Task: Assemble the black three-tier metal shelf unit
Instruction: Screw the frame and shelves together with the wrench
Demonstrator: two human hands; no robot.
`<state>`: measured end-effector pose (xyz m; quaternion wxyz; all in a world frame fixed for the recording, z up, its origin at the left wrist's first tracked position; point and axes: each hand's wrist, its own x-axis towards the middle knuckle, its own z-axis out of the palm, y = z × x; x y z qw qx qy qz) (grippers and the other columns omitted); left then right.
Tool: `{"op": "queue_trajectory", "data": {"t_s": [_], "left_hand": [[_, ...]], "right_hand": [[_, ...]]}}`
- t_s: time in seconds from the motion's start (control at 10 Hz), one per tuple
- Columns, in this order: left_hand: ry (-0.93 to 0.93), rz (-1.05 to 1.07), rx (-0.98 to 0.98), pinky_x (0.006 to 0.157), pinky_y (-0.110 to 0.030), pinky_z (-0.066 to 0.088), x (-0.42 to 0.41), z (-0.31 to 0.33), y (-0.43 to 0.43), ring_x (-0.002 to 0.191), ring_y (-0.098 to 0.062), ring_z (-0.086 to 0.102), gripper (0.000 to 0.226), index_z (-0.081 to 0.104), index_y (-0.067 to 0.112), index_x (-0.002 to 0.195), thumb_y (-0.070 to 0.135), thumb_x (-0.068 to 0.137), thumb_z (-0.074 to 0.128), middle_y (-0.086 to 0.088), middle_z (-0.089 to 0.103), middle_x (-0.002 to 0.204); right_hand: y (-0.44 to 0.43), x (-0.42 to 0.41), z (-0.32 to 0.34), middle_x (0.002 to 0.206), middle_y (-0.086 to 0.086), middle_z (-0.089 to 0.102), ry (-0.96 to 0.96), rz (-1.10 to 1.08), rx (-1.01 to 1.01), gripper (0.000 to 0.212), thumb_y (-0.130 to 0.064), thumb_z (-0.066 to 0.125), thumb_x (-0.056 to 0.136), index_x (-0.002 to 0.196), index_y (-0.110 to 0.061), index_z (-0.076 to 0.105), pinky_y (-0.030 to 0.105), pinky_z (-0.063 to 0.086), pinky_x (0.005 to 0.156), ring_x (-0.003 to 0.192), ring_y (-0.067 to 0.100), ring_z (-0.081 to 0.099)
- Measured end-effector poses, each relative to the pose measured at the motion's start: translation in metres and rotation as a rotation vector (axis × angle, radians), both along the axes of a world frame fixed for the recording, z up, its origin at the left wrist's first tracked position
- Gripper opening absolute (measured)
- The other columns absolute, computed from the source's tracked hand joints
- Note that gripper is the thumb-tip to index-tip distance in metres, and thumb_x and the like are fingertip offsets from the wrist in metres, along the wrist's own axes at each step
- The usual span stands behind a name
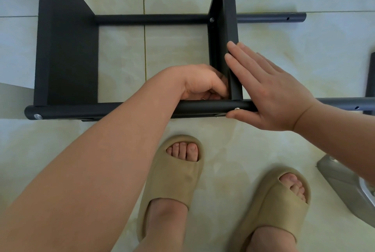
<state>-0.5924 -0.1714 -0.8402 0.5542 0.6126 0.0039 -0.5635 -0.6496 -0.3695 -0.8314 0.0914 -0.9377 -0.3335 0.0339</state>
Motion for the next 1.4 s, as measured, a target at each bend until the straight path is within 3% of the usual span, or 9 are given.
{"op": "queue_trajectory", "data": {"t_s": [0.1,0.2,0.3,0.5,0.7,0.8,1.1,1.2,1.4], "left_hand": [[0.041,-0.003,-0.001,0.077,-0.036,0.057,0.0011,-0.0021,0.0003,0.078,-0.025,0.067,0.016,0.066,-0.004,0.101,-0.005,0.088,0.056,-0.018,0.068,0.085],[0.012,-0.053,0.025,0.075,-0.034,0.059,-0.0003,-0.0006,-0.0002,0.075,-0.023,0.070,0.014,0.068,-0.002,0.099,0.000,0.091,0.057,-0.016,0.071,0.085],[-0.026,-0.060,0.021,0.062,-0.027,0.055,-0.0008,-0.0001,-0.0002,0.059,-0.017,0.064,0.015,0.065,0.003,0.084,-0.005,0.090,0.055,-0.008,0.066,0.065],[0.029,-0.024,-0.035,0.066,-0.031,0.056,0.0015,-0.0026,0.0007,0.068,-0.022,0.064,0.015,0.061,0.001,0.089,-0.012,0.087,0.053,-0.013,0.063,0.073],[0.043,-0.053,0.015,0.077,-0.037,0.057,0.0012,-0.0029,-0.0004,0.078,-0.024,0.070,0.014,0.069,0.002,0.094,0.002,0.092,0.055,-0.014,0.072,0.086],[-0.018,-0.067,0.027,0.068,-0.030,0.055,-0.0007,-0.0012,-0.0011,0.065,-0.020,0.068,0.014,0.068,0.003,0.087,-0.003,0.091,0.055,-0.010,0.070,0.070],[0.036,-0.035,-0.010,0.071,-0.033,0.057,0.0012,0.0002,0.0000,0.073,-0.023,0.069,0.015,0.065,-0.003,0.096,-0.007,0.089,0.053,-0.014,0.069,0.079],[0.031,-0.049,0.024,0.085,-0.042,0.057,0.0004,-0.0018,-0.0008,0.083,-0.027,0.070,0.015,0.069,-0.002,0.099,0.000,0.089,0.058,-0.017,0.072,0.089],[-0.002,-0.033,0.018,0.067,-0.028,0.055,-0.0007,0.0005,-0.0003,0.061,-0.017,0.066,0.018,0.067,0.003,0.081,-0.007,0.089,0.055,-0.007,0.068,0.064]], "right_hand": [[0.0000,0.0002,0.0004,0.168,0.018,0.011,-0.002,0.001,-0.002,0.099,-0.071,0.038,0.095,0.158,0.003,0.019,0.058,0.030,0.118,0.156,0.033,0.010],[0.0000,0.0001,0.0005,0.168,0.018,0.011,-0.001,0.001,-0.004,0.099,-0.071,0.038,0.095,0.158,0.003,0.019,0.058,0.030,0.118,0.156,0.033,0.010],[-0.0002,0.0001,0.0007,0.168,0.018,0.011,0.001,0.000,-0.004,0.099,-0.072,0.038,0.095,0.158,0.003,0.019,0.058,0.030,0.118,0.156,0.033,0.010],[0.0001,0.0005,0.0007,0.168,0.018,0.011,-0.003,0.003,-0.002,0.099,-0.071,0.039,0.095,0.158,0.003,0.019,0.058,0.030,0.118,0.156,0.033,0.011],[-0.0001,0.0002,0.0008,0.168,0.017,0.011,-0.004,0.000,-0.004,0.099,-0.072,0.037,0.095,0.158,0.002,0.019,0.058,0.030,0.118,0.156,0.033,0.011],[-0.0001,0.0001,0.0005,0.168,0.017,0.012,-0.001,-0.001,-0.001,0.099,-0.072,0.037,0.095,0.158,0.003,0.020,0.058,0.030,0.118,0.156,0.033,0.011],[0.0002,-0.0003,0.0006,0.168,0.017,0.012,-0.005,-0.001,-0.004,0.099,-0.072,0.037,0.095,0.158,0.003,0.020,0.057,0.030,0.118,0.156,0.033,0.011],[-0.0002,-0.0001,0.0008,0.168,0.017,0.011,-0.004,-0.001,-0.006,0.099,-0.072,0.037,0.095,0.158,0.002,0.019,0.057,0.030,0.118,0.156,0.032,0.010],[0.0002,-0.0003,0.0005,0.168,0.017,0.011,-0.006,-0.002,-0.005,0.099,-0.072,0.037,0.095,0.158,0.003,0.020,0.057,0.030,0.118,0.156,0.032,0.011]]}}
